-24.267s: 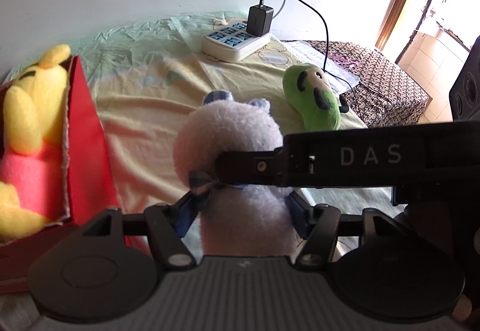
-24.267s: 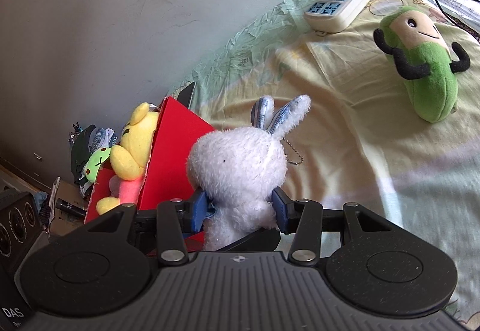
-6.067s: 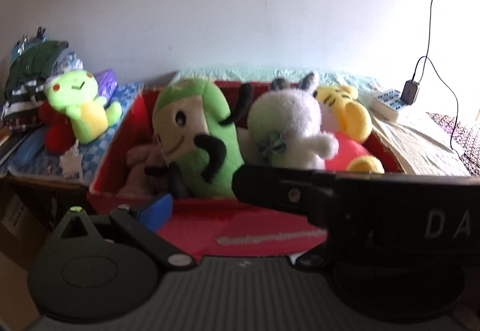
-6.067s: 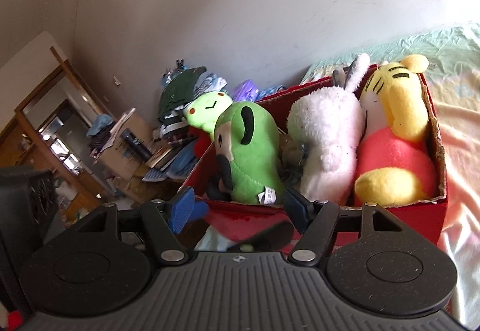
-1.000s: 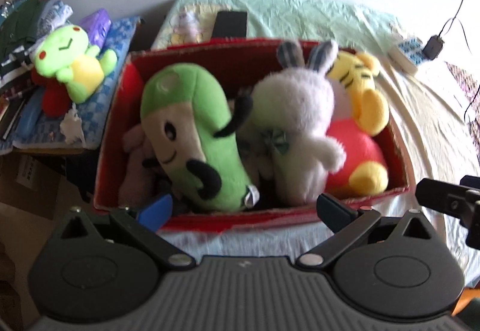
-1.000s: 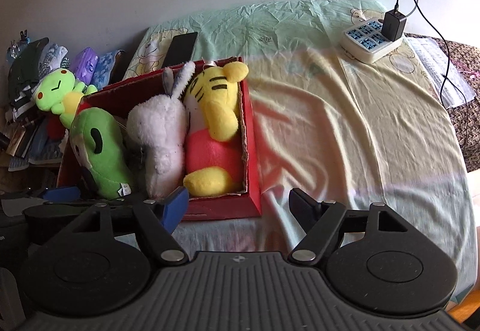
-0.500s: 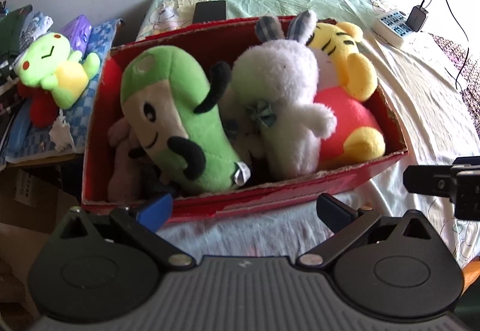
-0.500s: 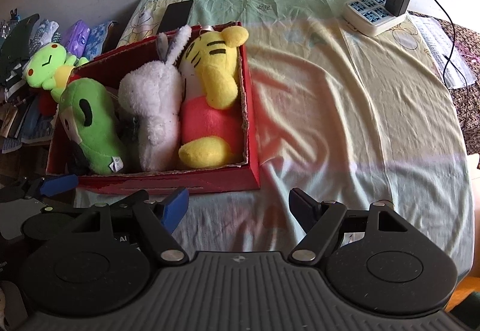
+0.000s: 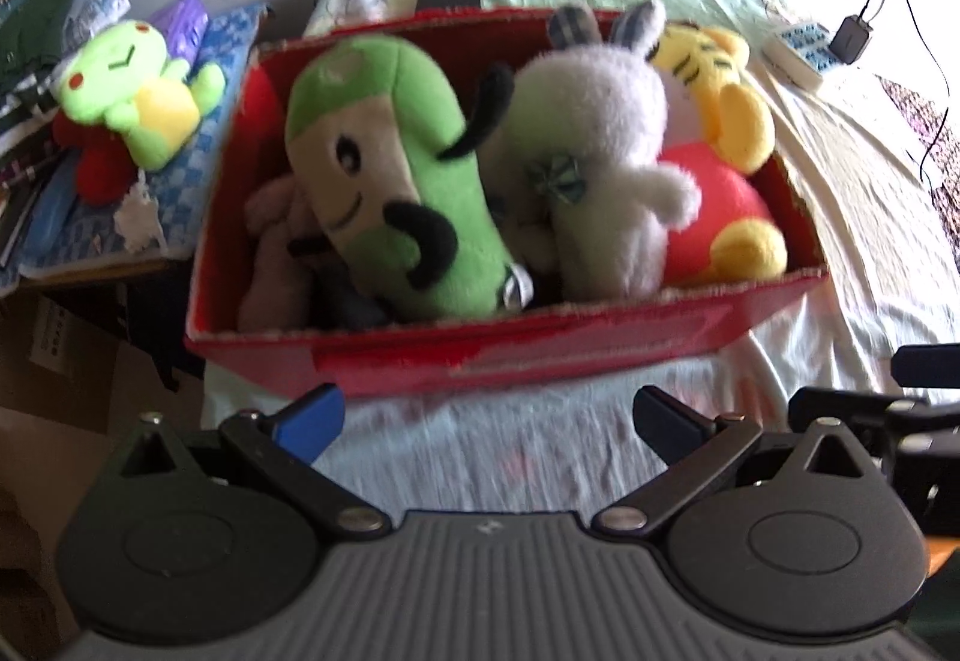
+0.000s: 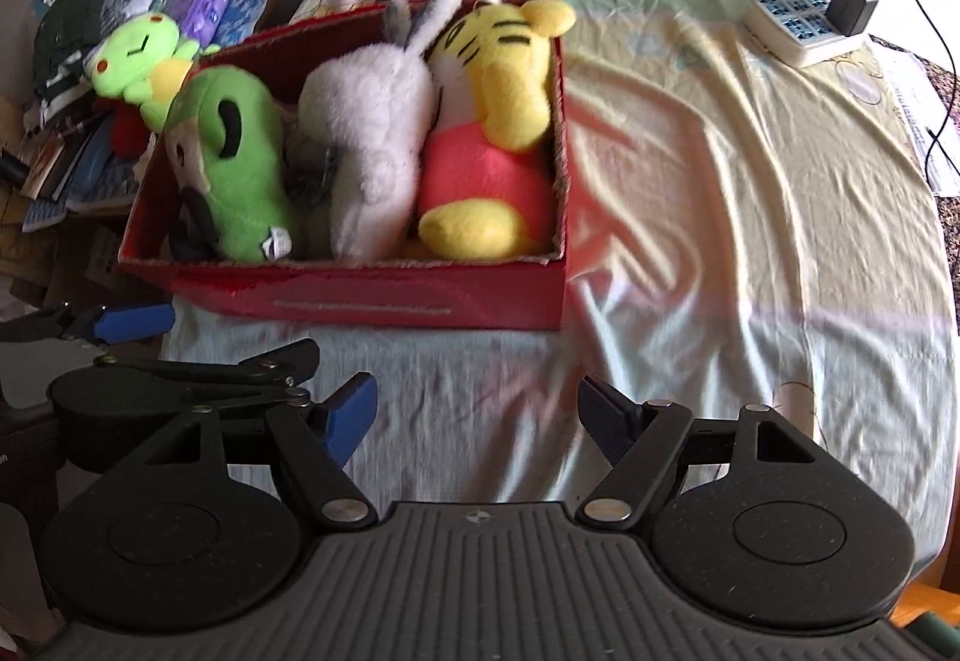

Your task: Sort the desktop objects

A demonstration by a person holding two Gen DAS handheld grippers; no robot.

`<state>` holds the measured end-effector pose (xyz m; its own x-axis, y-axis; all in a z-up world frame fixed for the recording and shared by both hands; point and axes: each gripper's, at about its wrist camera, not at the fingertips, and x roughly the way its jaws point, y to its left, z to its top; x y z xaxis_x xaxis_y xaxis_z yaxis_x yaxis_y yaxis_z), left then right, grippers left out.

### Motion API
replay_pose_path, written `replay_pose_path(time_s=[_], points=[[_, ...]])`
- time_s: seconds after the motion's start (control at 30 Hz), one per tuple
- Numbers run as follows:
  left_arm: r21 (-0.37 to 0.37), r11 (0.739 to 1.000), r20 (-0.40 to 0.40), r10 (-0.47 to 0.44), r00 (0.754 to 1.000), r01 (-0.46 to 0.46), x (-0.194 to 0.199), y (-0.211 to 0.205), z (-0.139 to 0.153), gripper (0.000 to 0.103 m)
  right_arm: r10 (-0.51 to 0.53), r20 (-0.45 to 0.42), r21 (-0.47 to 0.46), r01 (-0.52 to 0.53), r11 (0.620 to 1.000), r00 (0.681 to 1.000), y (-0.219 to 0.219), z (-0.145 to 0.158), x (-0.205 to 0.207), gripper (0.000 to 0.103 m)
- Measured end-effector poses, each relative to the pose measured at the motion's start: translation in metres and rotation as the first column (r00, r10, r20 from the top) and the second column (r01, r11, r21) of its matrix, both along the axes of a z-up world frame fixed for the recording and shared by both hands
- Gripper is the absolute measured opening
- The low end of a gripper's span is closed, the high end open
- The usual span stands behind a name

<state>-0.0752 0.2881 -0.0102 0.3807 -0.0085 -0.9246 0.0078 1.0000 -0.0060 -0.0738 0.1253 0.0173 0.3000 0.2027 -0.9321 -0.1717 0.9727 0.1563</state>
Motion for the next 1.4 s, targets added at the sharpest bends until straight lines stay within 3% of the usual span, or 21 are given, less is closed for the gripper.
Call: replay_pose_path(time_s=[0.23, 0.5, 0.67, 0.83, 1.07, 1.2, 1.4], points=[[0.019, 0.999, -0.041, 0.046, 0.998, -0.045, -0.012, 0.002, -0.013, 0.102, 0.029, -0.012, 0.003, -0.029, 1.0, 1.0, 0.009, -0.009, -0.003, 0.076], [0.073, 0.99, 0.015, 0.118, 0.993, -0.119, -0.022, 0.01, 0.003, 0.102, 0.074, 0.058, 0.045, -0.077, 0.996, 0.996, 0.02, 0.004, -0.001, 0.076], [0.065, 0.989, 0.033, 0.133, 0.991, -0.135, -0.019, 0.015, 0.014, 0.102, 0.085, 0.097, 0.045, -0.09, 0.995, 0.992, 0.019, 0.016, 0.003, 0.076], [0.055, 0.994, 0.042, 0.096, 0.995, -0.098, -0.01, 0.008, 0.022, 0.102, 0.071, 0.147, 0.006, -0.073, 0.997, 0.987, 0.013, 0.023, 0.009, 0.077], [0.029, 0.999, 0.043, -0.016, 0.999, 0.015, 0.006, -0.021, 0.027, 0.102, 0.055, 0.141, 0.0, -0.055, 0.998, 0.988, -0.012, 0.026, 0.017, 0.077], [-0.017, 0.999, 0.036, -0.045, 0.998, 0.046, 0.014, -0.034, 0.026, 0.102, -0.016, 0.133, 0.013, 0.015, 1.0, 0.991, -0.035, 0.028, 0.021, 0.077], [-0.023, 0.997, 0.039, -0.074, 0.996, 0.075, 0.014, -0.055, 0.023, 0.102, -0.083, 0.138, 0.018, 0.081, 0.997, 0.987, -0.053, 0.031, 0.018, 0.077]])
